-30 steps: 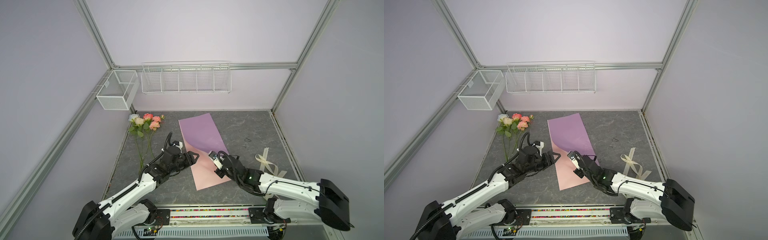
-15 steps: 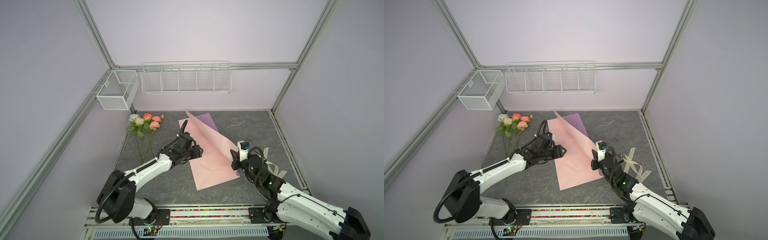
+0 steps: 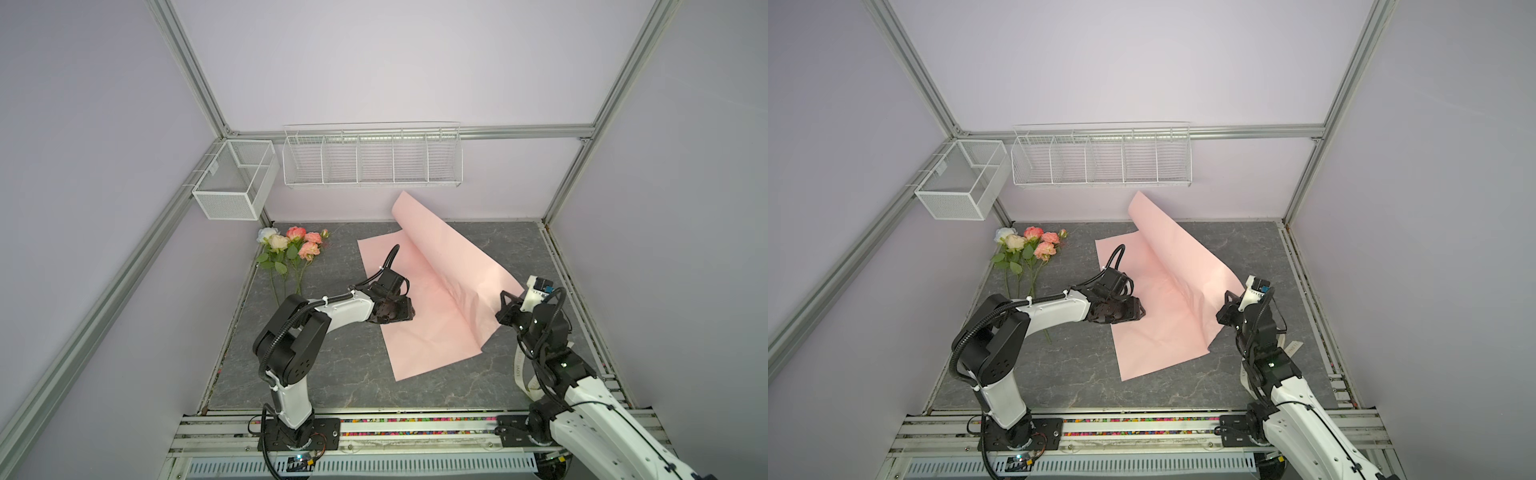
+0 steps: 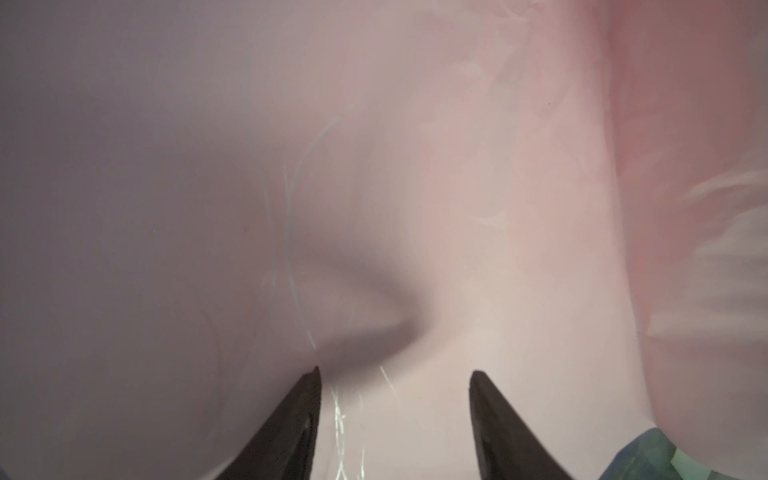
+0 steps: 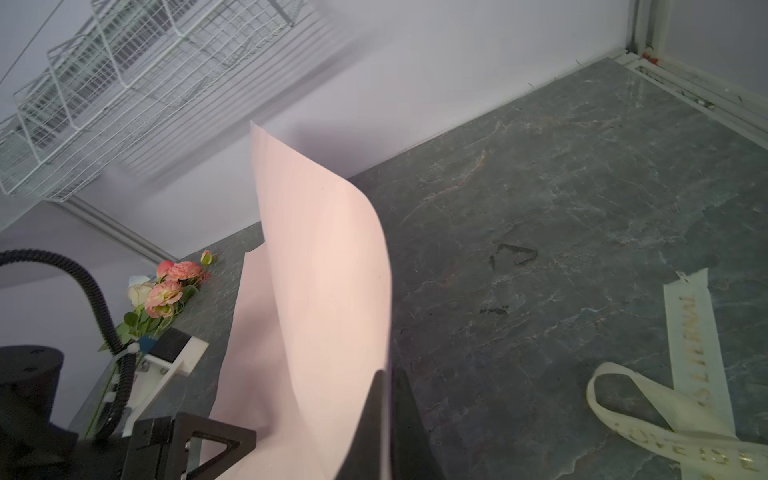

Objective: Tie the bouquet of fake flowers
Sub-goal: 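Spread the flipped paper with the left gripper while the right pulls its corner outward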

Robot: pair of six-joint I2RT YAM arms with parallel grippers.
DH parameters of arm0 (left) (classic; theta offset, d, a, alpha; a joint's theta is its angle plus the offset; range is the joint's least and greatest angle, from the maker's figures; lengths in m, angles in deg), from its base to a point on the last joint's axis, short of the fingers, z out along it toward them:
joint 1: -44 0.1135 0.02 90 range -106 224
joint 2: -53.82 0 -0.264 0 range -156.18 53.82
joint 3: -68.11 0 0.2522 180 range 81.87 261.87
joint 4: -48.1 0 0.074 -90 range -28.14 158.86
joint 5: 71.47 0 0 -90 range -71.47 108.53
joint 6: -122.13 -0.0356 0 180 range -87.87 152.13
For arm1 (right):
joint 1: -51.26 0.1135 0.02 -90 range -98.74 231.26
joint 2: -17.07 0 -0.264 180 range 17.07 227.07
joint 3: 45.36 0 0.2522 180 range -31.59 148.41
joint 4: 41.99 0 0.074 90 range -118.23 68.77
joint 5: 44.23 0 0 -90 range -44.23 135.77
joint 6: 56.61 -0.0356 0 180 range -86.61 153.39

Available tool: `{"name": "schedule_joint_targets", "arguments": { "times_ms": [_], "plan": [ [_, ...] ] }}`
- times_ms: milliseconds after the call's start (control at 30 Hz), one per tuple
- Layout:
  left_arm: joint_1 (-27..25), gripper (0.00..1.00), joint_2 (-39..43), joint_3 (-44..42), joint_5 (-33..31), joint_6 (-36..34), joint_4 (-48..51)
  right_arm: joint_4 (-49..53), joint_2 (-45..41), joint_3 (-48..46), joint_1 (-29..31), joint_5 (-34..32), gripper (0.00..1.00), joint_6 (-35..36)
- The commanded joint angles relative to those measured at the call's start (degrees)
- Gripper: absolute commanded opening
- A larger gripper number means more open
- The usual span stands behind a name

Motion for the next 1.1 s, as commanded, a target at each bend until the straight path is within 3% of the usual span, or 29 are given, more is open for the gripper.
{"name": "schedule_joint_targets", "arguments": {
  "times_ms": [0, 300, 567, 900, 1067],
  "plan": [
    [-1.36, 0.56, -1.19, -0.68, -0.48, 0.83, 0.94, 2.72, 1.75, -0.17, -6.48, 7.13, 0.06, -3.0],
    [-5.63, 0.54, 2.13, -11.59, -2.13, 8.69, -4.06, -1.57, 13.55, 2.52, -20.52, 13.85, 0.06, -1.59],
    [-11.06, 0.53, 5.48, -20.19, -4.33, 17.43, -9.72, -5.44, 28.1, 9.06, -24.1, 16.32, 0.06, 3.9],
    [-17.18, 0.53, 10.57, -21.59, -8.56, 23.51, -10.44, -9.0, 41.7, 17.27, -27.34, 19.1, 0.06, 6.39],
    [-17.32, 0.55, 15.77, -19.8, -10.3, 20.72, -6.95, -4.18, 49.96, 25.34, -27.2, 31.22, 0.06, 7.75]
  ]
}}
